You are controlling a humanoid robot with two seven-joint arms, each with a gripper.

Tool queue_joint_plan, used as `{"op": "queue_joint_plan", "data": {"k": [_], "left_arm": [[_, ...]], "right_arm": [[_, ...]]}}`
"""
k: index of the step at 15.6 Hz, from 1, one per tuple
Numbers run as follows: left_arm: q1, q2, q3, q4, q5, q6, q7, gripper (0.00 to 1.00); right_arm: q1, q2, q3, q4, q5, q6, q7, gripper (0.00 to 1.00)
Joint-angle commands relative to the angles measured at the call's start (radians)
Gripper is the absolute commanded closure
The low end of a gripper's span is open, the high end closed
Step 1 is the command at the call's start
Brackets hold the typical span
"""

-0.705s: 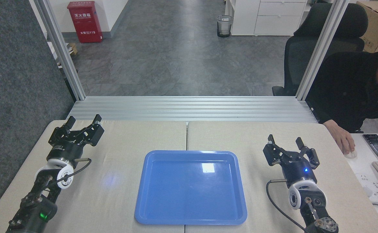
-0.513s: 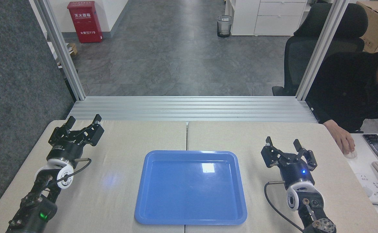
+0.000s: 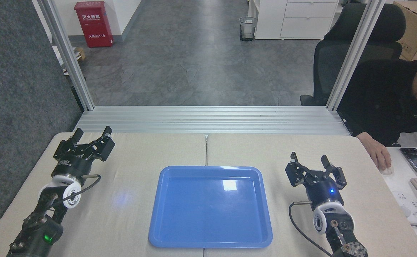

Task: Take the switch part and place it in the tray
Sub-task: 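Open the right gripper and lower it toward the table edge nearest the robot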

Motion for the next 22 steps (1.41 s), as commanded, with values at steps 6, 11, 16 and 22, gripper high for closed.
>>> {"op": "queue_joint_plan", "data": {"k": [6, 11, 16, 22], "left_arm": [[0.0, 0.0, 0.0, 0.0, 0.0, 0.001, -0.001, 0.0], [0.0, 0.0, 0.0, 0.0, 0.0, 0.001, -0.001, 0.0], [0.0, 0.0, 0.0, 0.0, 0.0, 0.001, -0.001, 0.0], [0.0, 0.0, 0.0, 0.0, 0.0, 0.001, -0.001, 0.0]], "right_arm": [[0.003, 0.01, 0.012, 0.006, 0.003, 0.002, -0.002, 0.02], [0.008, 0.012, 0.015, 0.003, 0.005, 0.002, -0.003, 0.03], [0.023, 0.013, 0.018, -0.001, 0.011, 0.002, -0.009, 0.03], [0.045, 0.013, 0.016, -0.004, 0.015, 0.006, -0.008, 0.07]]}}
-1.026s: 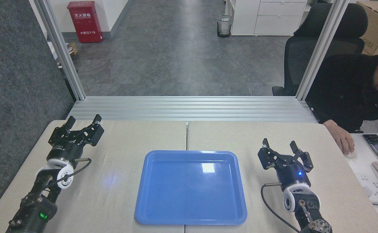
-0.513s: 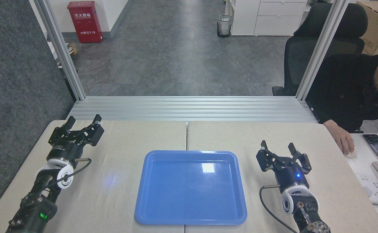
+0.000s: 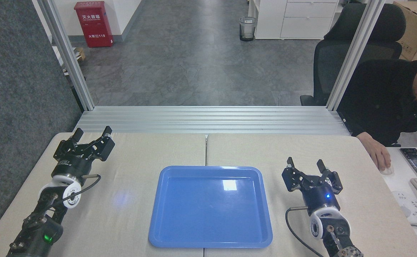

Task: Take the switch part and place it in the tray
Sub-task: 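Move the right gripper down onto the small switch part and close it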

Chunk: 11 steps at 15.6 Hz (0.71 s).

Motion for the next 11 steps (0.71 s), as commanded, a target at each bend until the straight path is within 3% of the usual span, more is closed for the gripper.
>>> {"op": "queue_joint_plan", "data": {"k": [1, 4, 6, 8, 11], "left_arm": [[0.0, 0.0, 0.0, 0.0, 0.0, 0.001, -0.001, 0.0], [0.0, 0.0, 0.0, 0.0, 0.0, 0.001, -0.001, 0.0], [0.0, 0.0, 0.0, 0.0, 0.0, -0.001, -0.001, 0.0], [0.0, 0.0, 0.0, 0.0, 0.0, 0.001, -0.001, 0.0], [0.0, 0.0, 0.0, 0.0, 0.0, 0.001, -0.001, 0.0]], "right_arm": [[0.034, -0.005, -0.006, -0.011, 0.006, 0.01, 0.006, 0.07], [0.086, -0.05, -0.006, 0.008, 0.01, 0.056, 0.01, 0.08], [0.088, -0.058, -0.006, 0.086, 0.013, 0.074, 0.01, 0.09], [0.05, -0.106, -0.006, 0.207, 0.012, 0.082, 0.01, 0.09], [-0.039, -0.137, -0.004, 0.299, 0.01, 0.08, 0.012, 0.11]]}}
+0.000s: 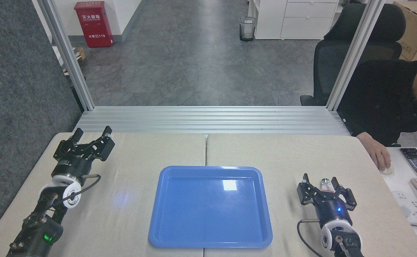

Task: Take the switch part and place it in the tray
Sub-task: 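Move the right gripper down onto the small switch part and close it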

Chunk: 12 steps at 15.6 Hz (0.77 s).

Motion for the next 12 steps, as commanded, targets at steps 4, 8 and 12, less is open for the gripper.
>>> {"op": "queue_joint_plan", "data": {"k": [4, 8, 12], "left_arm": [[-0.001, 0.0, 0.0, 0.0, 0.0, 0.001, -0.001, 0.0], [0.0, 0.0, 0.0, 0.0, 0.0, -0.001, -0.001, 0.0], [0.0, 0.0, 0.0, 0.0, 0.0, 0.001, -0.001, 0.0]], "right_arm": [[-0.091, -0.087, 0.013, 0.293, 0.0, -0.006, -0.001, 0.14], [-0.085, -0.069, 0.015, 0.322, -0.004, -0.006, -0.006, 0.21], [-0.078, -0.043, 0.032, 0.343, -0.009, -0.009, -0.007, 0.3]]}}
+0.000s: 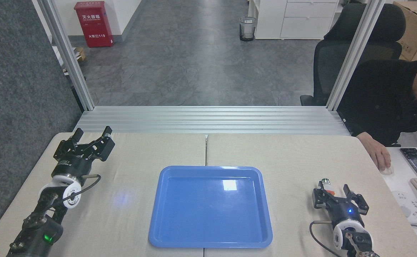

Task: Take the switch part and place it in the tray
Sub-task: 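Lift the switch part with the right gripper and raise it, then carry the switch part over the blue tray and open the right gripper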

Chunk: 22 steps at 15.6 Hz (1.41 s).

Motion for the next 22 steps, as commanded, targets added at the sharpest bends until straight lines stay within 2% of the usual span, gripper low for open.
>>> {"op": "queue_joint_plan", "data": {"k": [1, 2, 3, 4, 5, 6, 7, 9, 10, 11, 13, 15, 17, 20, 22], "left_arm": [[0.0, 0.0, 0.001, 0.0, 0.0, 0.001, -0.001, 0.0], [0.0, 0.0, 0.0, 0.0, 0.0, -0.001, -0.001, 0.0], [0.0, 0.0, 0.0, 0.0, 0.0, 0.001, -0.001, 0.0], [0.0, 0.0, 0.0, 0.0, 0.0, -0.001, -0.001, 0.0], [0.0, 0.0, 0.0, 0.0, 0.0, -0.001, -0.001, 0.0], [0.0, 0.0, 0.0, 0.0, 0.0, 0.001, -0.001, 0.0], [0.0, 0.0, 0.0, 0.0, 0.0, 0.001, -0.001, 0.0], [0.0, 0.0, 0.0, 0.0, 0.0, 0.001, -0.001, 0.0], [0.0, 0.0, 0.0, 0.0, 0.0, 0.001, -0.001, 0.0], [0.0, 0.0, 0.0, 0.0, 0.0, 0.001, -0.001, 0.0], [0.0, 0.0, 0.0, 0.0, 0.0, 0.001, -0.001, 0.0], [0.0, 0.0, 0.0, 0.0, 0.0, -0.001, -0.001, 0.0], [0.0, 0.0, 0.0, 0.0, 0.0, 0.001, -0.001, 0.0], [0.0, 0.0, 0.0, 0.0, 0.0, 0.001, -0.001, 0.0], [0.0, 0.0, 0.0, 0.0, 0.0, 0.001, -0.001, 0.0]], "right_arm": [[0.008, 0.013, 0.02, 0.102, -0.01, -0.001, -0.001, 0.47], [0.01, 0.013, 0.012, 0.099, -0.016, -0.001, -0.003, 0.99], [0.007, 0.015, 0.0, 0.088, -0.049, 0.0, -0.007, 1.0], [0.002, 0.015, -0.003, 0.047, -0.121, 0.003, -0.015, 1.0], [-0.007, 0.018, -0.017, -0.03, -0.214, 0.008, -0.015, 1.0], [-0.022, 0.022, -0.046, -0.117, -0.276, 0.01, -0.01, 1.0], [-0.032, 0.03, -0.066, -0.226, -0.312, 0.005, -0.009, 1.0], [-0.02, 0.091, -0.056, -0.476, -0.315, -0.053, -0.004, 1.0], [0.002, 0.125, -0.009, -0.55, -0.298, -0.138, 0.002, 1.0], [0.017, 0.137, 0.088, -0.567, -0.257, -0.215, 0.025, 1.0], [0.027, 0.137, 0.191, -0.567, -0.048, -0.259, 0.034, 1.0], [0.06, 0.148, 0.202, -0.566, 0.077, -0.346, 0.087, 1.0], [0.094, 0.217, 0.219, -0.529, 0.104, -0.395, 0.193, 1.0], [0.093, 0.281, 0.236, -0.324, 0.105, -0.434, 0.232, 1.0], [0.091, 0.317, 0.237, -0.245, 0.108, -0.409, 0.27, 1.0]]}}
